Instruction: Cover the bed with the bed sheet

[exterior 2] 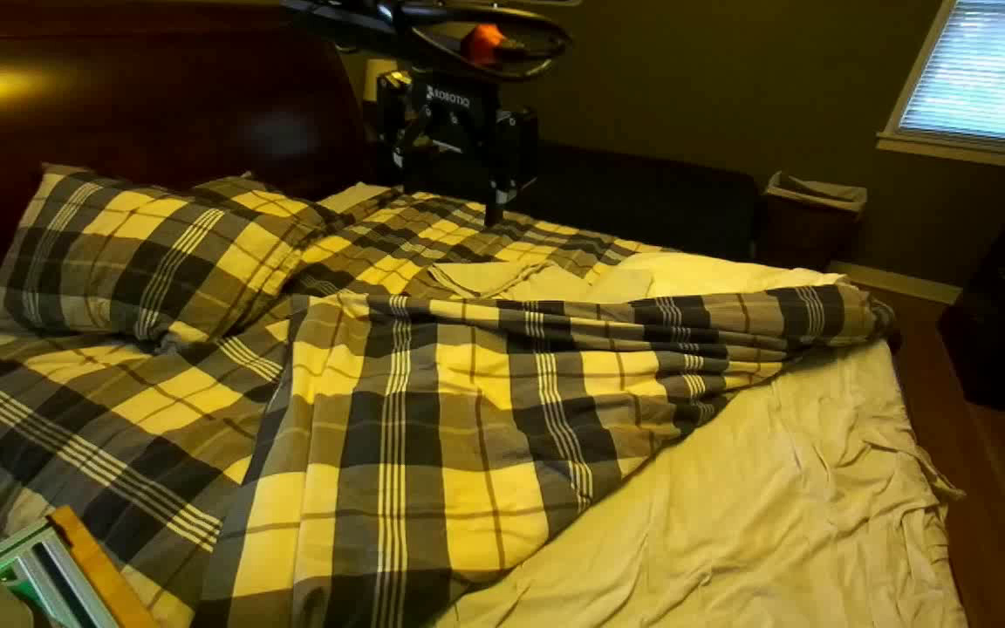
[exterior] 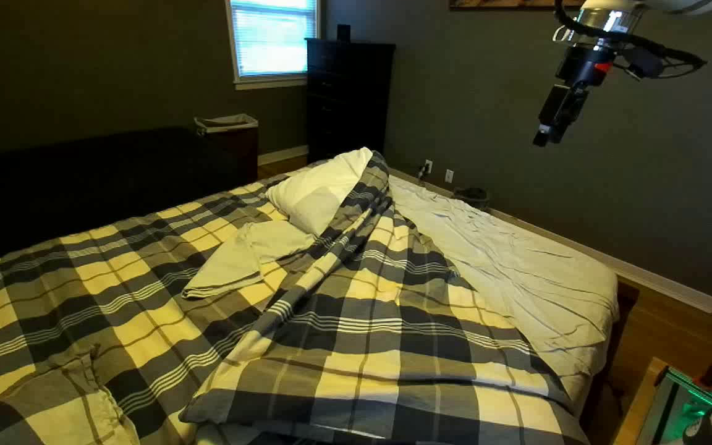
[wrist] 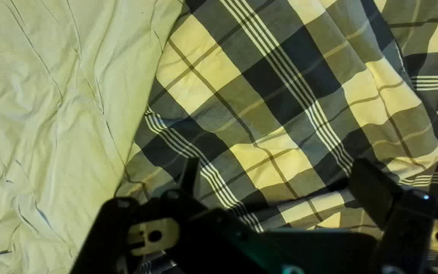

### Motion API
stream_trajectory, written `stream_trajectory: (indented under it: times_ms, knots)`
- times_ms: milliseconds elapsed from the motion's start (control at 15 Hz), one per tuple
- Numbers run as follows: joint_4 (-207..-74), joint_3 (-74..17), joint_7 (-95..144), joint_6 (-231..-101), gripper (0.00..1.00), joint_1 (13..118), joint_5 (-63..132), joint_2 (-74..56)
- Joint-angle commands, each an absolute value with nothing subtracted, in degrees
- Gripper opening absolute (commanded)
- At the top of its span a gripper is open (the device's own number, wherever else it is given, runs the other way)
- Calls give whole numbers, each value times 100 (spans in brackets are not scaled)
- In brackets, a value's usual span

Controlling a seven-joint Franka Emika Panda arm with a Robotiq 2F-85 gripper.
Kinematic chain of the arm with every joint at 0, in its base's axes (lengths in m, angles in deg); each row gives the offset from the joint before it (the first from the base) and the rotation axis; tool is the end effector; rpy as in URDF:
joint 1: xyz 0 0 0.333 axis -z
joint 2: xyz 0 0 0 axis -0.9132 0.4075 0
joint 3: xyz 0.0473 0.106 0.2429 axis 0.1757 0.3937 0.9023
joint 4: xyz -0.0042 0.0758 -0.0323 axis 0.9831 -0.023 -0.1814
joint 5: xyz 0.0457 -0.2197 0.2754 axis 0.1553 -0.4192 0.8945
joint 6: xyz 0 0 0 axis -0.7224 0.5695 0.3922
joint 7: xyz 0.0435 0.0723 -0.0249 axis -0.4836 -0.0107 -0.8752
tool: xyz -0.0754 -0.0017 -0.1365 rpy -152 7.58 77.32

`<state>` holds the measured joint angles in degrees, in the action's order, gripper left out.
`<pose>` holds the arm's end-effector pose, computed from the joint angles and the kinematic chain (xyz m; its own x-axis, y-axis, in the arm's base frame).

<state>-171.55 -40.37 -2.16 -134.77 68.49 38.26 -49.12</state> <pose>0.3997 -0.1347 0.4773 0.9927 0.0834 0.0876 0.0917 -0.9912 -0.0957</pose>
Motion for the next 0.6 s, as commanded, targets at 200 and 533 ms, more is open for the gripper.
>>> stream_trajectory:
  times_ms: [200,533]
  knots:
    - [-17143,-3948,-251,-13465,100,6958,3868,-4895]
    - [-16522,-3819,-2,-13372,100,6822,4089,-4286]
